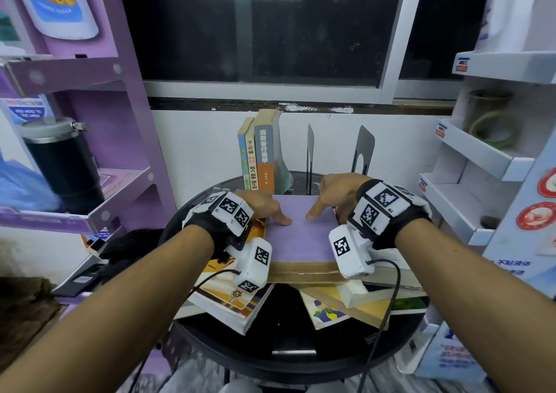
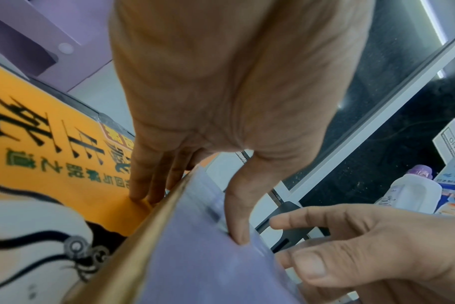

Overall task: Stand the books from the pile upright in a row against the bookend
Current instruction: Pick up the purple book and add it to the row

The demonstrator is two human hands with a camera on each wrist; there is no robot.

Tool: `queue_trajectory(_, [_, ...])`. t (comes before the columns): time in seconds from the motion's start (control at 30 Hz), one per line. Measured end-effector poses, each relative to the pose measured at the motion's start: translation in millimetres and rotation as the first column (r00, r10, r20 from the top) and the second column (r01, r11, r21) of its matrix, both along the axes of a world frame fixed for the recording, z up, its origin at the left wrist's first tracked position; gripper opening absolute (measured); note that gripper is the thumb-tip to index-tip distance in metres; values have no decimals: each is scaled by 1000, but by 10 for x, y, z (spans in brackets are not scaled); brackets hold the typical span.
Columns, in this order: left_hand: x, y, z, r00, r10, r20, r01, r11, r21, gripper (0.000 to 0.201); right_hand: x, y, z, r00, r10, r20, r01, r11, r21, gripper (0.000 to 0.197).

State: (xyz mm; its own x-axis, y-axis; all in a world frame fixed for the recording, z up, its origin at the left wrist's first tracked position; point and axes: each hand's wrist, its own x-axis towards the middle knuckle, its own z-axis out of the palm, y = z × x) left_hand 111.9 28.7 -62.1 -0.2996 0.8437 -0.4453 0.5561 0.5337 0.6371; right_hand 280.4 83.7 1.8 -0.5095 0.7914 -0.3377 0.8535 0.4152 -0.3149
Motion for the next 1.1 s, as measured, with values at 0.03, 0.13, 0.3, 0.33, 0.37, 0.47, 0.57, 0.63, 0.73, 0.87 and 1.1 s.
queue_trajectory(0.03, [-1,-16,-11,999,17,31,-18,999,29,107,-2,-7,-18,1000,4,-3,-4,1000,-6,48])
queue_trajectory(0.13, [90,-156,67,994,57,89,-65,994,84,100,30,-22,-55,999,-7,-45,7,1000,1,67])
queue_trajectory(0.3, [143,-291,82,987,130,99,-149,962,227,77,73,-71,-48,983,-82,-162,82,997,-4,83])
queue_trajectory(0.33, [128,-300,81,983,143,118,-167,958,233,88,77,-81,-47,979,-91,-180,93,996,0,86])
queue_trajectory(0.37, [128,-313,92,978,155,143,-186,953,241,92,78,-92,-41,975,-102,-198,105,995,3,88])
queue_trajectory(0.47, [101,-315,128,972,169,163,-213,927,308,82,88,-114,-7,961,-130,-245,140,990,23,83])
queue_trajectory(0.57, [95,-337,199,971,164,177,-222,891,395,83,95,-149,24,933,-154,-325,175,984,36,81])
queue_trajectory(0.63, [81,-365,255,964,172,201,-247,857,453,83,96,-177,36,910,-159,-383,194,980,53,80])
queue_trajectory(0.73, [65,-430,347,966,179,187,-254,794,552,87,60,-204,38,844,-137,-518,216,972,95,79])
queue_trajectory(0.87, [32,-537,424,964,192,184,-266,684,679,92,-38,-270,0,722,-114,-683,266,956,122,96])
queue_trajectory(1.1, [-19,-732,309,937,185,296,-349,512,785,98,-132,-392,-93,638,-19,-770,300,927,227,97])
